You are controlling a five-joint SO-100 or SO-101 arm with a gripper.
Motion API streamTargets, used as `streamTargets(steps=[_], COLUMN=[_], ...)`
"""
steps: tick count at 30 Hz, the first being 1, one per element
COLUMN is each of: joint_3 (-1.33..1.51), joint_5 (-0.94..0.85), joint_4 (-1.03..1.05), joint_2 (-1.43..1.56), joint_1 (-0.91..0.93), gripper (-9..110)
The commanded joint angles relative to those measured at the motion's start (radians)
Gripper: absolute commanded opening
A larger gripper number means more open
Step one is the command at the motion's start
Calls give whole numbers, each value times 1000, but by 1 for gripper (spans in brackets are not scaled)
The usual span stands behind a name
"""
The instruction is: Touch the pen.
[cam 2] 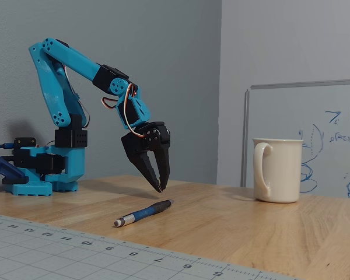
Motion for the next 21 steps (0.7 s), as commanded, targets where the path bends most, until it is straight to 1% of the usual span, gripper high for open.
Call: streamTargets(steps=[1,21], joint_3=[560,561], joint_5=[-9,3], joint_4=[615,615], joint_2=[1342,1344], joint_1=[-5,-12], gripper=[1,1])
